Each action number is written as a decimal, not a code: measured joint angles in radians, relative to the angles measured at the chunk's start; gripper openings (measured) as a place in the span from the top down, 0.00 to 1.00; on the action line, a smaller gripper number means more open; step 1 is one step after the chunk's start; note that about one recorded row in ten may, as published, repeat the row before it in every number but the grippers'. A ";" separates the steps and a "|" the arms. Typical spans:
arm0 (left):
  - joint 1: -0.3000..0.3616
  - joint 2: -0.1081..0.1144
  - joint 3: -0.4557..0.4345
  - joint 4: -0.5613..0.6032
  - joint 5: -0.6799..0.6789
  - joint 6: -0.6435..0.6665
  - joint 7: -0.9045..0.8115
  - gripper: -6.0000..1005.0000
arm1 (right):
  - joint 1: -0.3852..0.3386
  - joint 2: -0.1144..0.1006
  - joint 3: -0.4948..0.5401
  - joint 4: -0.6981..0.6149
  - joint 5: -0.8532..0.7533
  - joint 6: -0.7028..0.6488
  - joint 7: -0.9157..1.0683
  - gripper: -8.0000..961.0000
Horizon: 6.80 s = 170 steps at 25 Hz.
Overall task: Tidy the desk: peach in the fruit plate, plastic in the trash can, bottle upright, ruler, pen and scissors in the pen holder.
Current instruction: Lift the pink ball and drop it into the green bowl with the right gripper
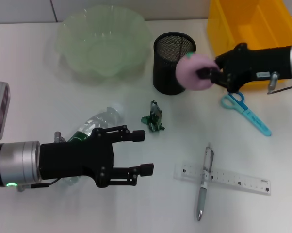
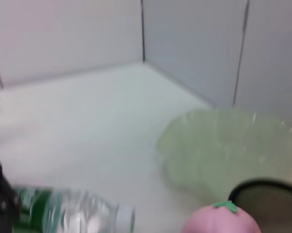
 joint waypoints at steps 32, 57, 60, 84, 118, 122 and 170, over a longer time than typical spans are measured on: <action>0.004 -0.001 -0.003 -0.005 -0.026 -0.005 0.027 0.21 | -0.052 0.003 0.021 0.690 0.668 -0.004 -0.794 0.96; 0.006 -0.001 -0.003 0.000 -0.026 0.001 0.041 0.21 | 0.063 0.006 0.027 0.697 0.699 0.023 -0.796 0.96; 0.005 -0.001 -0.003 0.000 -0.026 0.002 0.050 0.21 | 0.101 0.006 0.026 0.697 0.699 0.068 -0.793 0.96; 0.006 -0.001 -0.003 -0.001 -0.026 0.004 0.062 0.21 | 0.396 0.012 -0.001 0.807 0.730 0.416 -0.741 0.96; 0.008 -0.002 -0.003 0.000 -0.038 0.005 0.080 0.21 | 0.520 0.008 -0.322 0.761 0.727 0.654 -0.430 0.96; 0.008 -0.002 -0.003 0.000 -0.038 0.006 0.080 0.21 | 0.519 0.006 -0.394 0.732 0.726 0.682 -0.380 0.96; 0.018 0.000 -0.003 -0.003 -0.049 0.007 0.081 0.21 | 0.510 0.008 -0.413 0.712 0.724 0.697 -0.366 0.96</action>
